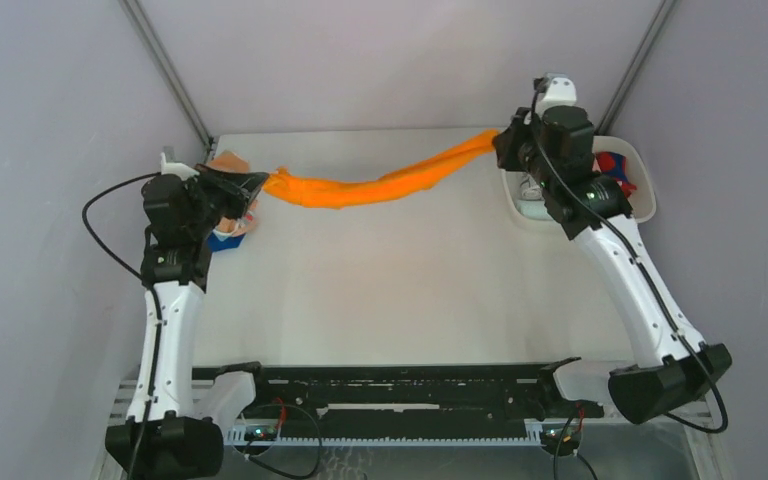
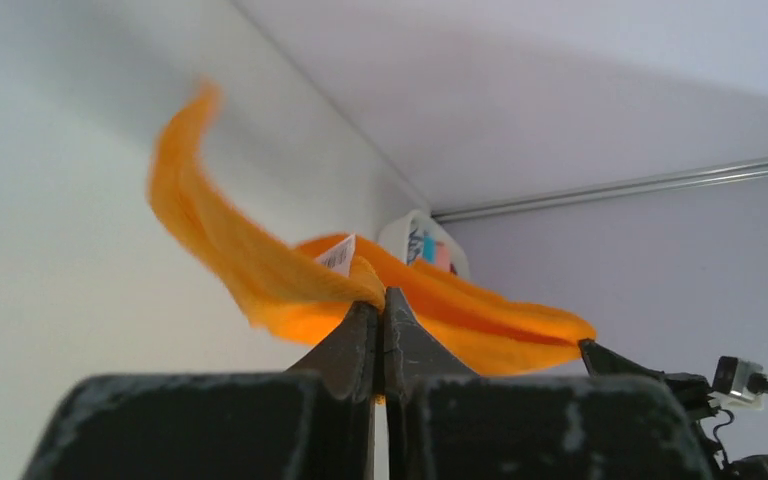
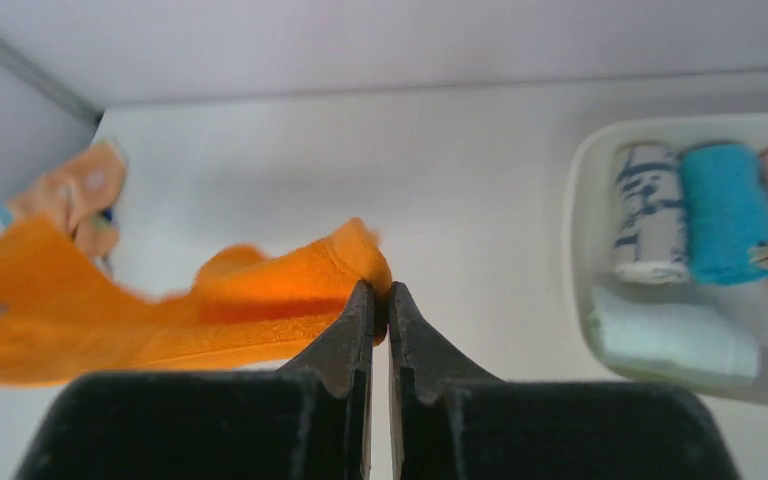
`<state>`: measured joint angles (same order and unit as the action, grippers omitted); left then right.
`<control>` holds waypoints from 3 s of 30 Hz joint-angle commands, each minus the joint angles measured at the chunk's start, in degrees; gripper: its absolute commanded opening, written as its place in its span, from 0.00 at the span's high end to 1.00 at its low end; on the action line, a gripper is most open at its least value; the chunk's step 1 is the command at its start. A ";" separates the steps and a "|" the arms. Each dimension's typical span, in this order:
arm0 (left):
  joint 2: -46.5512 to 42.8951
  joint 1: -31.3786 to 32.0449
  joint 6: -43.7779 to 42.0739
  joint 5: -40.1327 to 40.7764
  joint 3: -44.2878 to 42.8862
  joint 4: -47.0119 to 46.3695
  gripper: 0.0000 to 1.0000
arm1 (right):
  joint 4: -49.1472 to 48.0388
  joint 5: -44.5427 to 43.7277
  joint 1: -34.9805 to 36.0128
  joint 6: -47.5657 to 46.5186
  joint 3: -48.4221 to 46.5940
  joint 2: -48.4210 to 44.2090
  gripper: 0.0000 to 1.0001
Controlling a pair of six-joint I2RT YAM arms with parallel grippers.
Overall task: Roll the towels
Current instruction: Flatten out the towel at the center of the board, then move the towel to the center of the board.
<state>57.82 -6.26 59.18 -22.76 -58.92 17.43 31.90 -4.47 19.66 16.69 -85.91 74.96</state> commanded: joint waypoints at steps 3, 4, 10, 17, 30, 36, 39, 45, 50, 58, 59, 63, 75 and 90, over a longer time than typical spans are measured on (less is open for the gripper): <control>-7.95 2.02 -0.51 8.65 4.65 0.74 0.93 | -11.07 -2.03 2.03 -0.24 11.35 -11.30 1.00; -8.59 1.44 -0.41 9.19 5.24 1.26 0.93 | -8.89 -1.34 0.99 0.33 10.66 -11.33 1.00; -3.16 0.96 -3.61 6.05 2.51 4.70 0.93 | -3.55 2.51 -3.56 1.72 8.21 -7.85 1.00; 10.86 0.97 -9.38 4.27 -7.34 7.98 0.92 | -4.54 7.23 -6.73 1.89 3.53 2.20 1.00; 16.31 1.01 -15.60 1.42 -13.38 11.50 0.89 | -10.43 8.31 -8.23 2.65 7.55 5.03 1.00; 11.55 1.03 -12.87 0.94 7.87 5.97 0.89 | -11.65 10.00 -8.19 6.55 22.66 3.44 1.00; 12.02 1.10 -11.72 1.13 17.88 3.20 0.89 | -12.30 9.97 -7.79 8.73 30.72 3.62 1.00; 11.35 1.13 -11.72 4.42 30.15 1.46 0.86 | -11.90 6.82 -6.00 11.08 41.88 2.67 1.00; 6.50 1.12 -11.96 6.46 34.88 4.35 0.71 | -8.81 4.29 -3.47 13.52 46.04 1.84 0.85; -13.05 1.16 -11.37 16.60 34.61 18.14 0.35 | -2.07 -3.74 1.39 12.89 45.94 -8.07 0.54; -14.67 1.22 -12.04 17.97 33.07 19.46 0.33 | -2.33 -3.55 1.38 12.06 45.34 -8.91 0.54; -13.61 3.33 -14.87 19.05 25.53 21.15 0.31 | -5.95 1.49 1.65 9.38 43.27 -8.70 0.54; 15.35 14.75 -14.38 14.76 17.94 6.20 0.39 | -14.55 7.08 0.81 11.05 41.76 5.38 0.54; 12.44 14.05 -10.76 16.55 34.01 6.13 0.40 | -7.30 7.40 0.06 16.44 51.69 2.60 0.53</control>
<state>72.84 8.01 47.03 -7.88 -31.14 18.28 18.17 3.29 18.79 31.09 -37.69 80.68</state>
